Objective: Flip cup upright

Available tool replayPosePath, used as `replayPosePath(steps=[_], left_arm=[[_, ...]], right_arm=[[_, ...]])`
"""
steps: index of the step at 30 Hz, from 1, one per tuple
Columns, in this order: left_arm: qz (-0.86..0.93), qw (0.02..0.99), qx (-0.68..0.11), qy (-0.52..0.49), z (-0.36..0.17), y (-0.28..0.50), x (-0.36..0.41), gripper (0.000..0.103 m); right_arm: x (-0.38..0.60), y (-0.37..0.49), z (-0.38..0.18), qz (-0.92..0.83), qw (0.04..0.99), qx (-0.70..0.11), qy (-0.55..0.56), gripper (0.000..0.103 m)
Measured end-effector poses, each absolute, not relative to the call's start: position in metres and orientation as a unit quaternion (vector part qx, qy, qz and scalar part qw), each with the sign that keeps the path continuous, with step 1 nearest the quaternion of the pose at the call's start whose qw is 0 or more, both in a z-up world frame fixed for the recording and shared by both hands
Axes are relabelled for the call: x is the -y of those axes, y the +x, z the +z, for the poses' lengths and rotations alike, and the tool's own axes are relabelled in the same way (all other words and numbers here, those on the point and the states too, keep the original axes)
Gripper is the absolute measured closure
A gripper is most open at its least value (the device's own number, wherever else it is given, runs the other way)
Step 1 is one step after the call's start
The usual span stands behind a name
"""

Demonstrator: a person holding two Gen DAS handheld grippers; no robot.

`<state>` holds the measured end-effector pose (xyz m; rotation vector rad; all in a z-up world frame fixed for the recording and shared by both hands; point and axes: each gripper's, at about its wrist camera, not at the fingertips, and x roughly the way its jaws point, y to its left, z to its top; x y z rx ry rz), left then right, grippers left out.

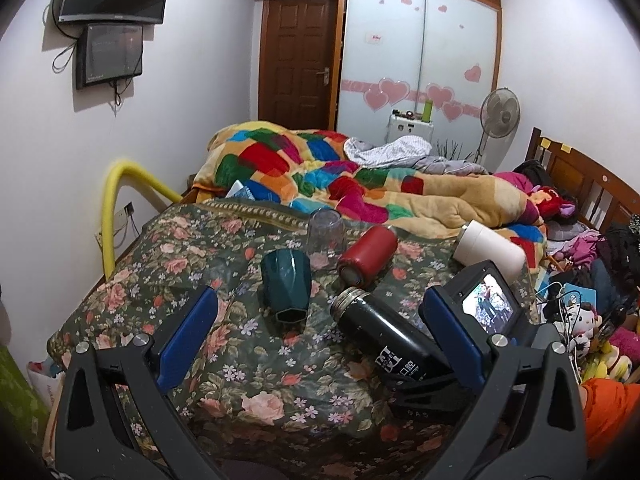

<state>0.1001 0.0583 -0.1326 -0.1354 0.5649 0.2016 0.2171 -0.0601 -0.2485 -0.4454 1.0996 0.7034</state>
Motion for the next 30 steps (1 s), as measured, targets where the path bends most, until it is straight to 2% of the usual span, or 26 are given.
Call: replayPosePath(steps=[14,23,30], left_arm=[[0.107,0.933,-0.325,-0.110,-0.157,0.116,-0.077,0.000],[0.066,0.904,-0.388,-0.166,-0.183,0.146,-0.077,0.000],[0.030,0.844,-0.489,-0.218,-0.239,0.184,-0.060,0.020]], right_arm=[[0.056,0.220,-0.259,0.319,0.757,-0.523,-0.225,0.039],[0.091,0.200,-0.204,0.343,0.785,-0.480,-0.190,0.040],[0.157,0.187,-0.158,0.290,0.846,-0.419,-0.155,0.037]])
